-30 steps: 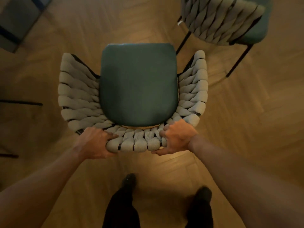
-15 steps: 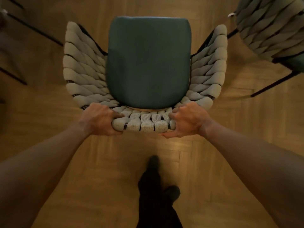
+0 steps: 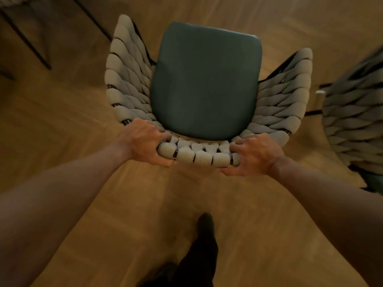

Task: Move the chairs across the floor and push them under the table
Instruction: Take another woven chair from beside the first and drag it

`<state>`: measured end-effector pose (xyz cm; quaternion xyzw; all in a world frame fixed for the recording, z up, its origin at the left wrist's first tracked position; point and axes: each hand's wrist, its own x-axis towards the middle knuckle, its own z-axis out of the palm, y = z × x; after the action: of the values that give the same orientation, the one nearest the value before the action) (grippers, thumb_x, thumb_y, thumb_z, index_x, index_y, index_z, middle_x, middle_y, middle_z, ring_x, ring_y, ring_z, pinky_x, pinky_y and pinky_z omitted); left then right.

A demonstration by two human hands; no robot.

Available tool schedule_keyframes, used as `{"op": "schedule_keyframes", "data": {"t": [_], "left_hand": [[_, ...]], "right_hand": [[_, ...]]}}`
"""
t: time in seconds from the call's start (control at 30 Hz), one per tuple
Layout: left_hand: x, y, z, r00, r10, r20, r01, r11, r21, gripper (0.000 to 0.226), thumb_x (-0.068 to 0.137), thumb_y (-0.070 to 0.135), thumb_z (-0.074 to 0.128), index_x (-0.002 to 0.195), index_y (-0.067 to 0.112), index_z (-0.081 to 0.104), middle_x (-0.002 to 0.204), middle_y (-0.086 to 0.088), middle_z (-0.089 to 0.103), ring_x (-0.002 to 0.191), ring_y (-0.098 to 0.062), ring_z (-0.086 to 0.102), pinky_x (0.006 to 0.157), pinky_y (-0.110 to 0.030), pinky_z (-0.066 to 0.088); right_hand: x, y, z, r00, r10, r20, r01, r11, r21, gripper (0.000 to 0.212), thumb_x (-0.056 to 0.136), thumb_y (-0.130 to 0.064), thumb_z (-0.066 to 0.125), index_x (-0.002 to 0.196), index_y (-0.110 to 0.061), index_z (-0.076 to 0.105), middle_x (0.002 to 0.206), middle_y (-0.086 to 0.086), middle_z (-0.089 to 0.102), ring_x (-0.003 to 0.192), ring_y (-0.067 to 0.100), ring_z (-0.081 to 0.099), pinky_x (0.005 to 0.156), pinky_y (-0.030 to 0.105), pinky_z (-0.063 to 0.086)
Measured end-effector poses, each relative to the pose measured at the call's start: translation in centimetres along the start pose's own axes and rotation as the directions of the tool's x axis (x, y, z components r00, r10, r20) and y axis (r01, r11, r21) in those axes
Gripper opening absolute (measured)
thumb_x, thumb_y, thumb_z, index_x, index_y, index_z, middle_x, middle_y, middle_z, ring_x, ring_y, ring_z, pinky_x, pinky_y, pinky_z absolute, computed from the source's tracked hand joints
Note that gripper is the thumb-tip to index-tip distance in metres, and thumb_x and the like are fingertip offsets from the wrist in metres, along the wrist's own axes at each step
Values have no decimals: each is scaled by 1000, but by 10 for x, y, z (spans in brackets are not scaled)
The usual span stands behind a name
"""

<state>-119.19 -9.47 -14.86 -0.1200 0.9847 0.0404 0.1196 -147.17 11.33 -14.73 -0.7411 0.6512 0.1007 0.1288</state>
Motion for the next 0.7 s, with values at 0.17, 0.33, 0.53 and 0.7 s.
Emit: {"op": "schedule_keyframes", "data": {"t": [0.17,0.33,0.53,0.7], "left_hand": [[35,-2,-10,998,-69,-3,68,996,-64,73,76,96,41,99,34,72,73,15,64,60,-9,56,53,-25,36],[61,-14,-15,996,-83,40,87,991,-102,75,82,98,34,102,37,73,74,16,64,57,-7,55,51,-26,41],[94,-29,-21,993,-114,-10,112,987,-118,83,83,101,32,109,35,75,81,14,71,59,-9,60,50,-29,47],[139,-41,-28,969,-243,-56,234,963,-132,84,77,104,34,99,35,76,79,14,70,67,-10,64,57,-32,51]], "right_hand": [[19,52,-12,998,-69,13,69,997,-46,90,74,-106,15,87,-33,65,78,-12,59,68,11,57,55,28,39],[40,89,-29,992,-116,52,119,992,-41,90,74,-106,15,93,-34,65,79,-13,58,65,11,53,52,26,26],[82,142,-40,980,-178,93,182,982,-40,94,72,-108,15,118,-39,60,95,-12,64,75,12,57,57,26,35],[120,198,-58,968,-230,104,236,971,-44,95,72,-108,12,114,-38,60,92,-12,58,77,11,56,61,26,44]]}}
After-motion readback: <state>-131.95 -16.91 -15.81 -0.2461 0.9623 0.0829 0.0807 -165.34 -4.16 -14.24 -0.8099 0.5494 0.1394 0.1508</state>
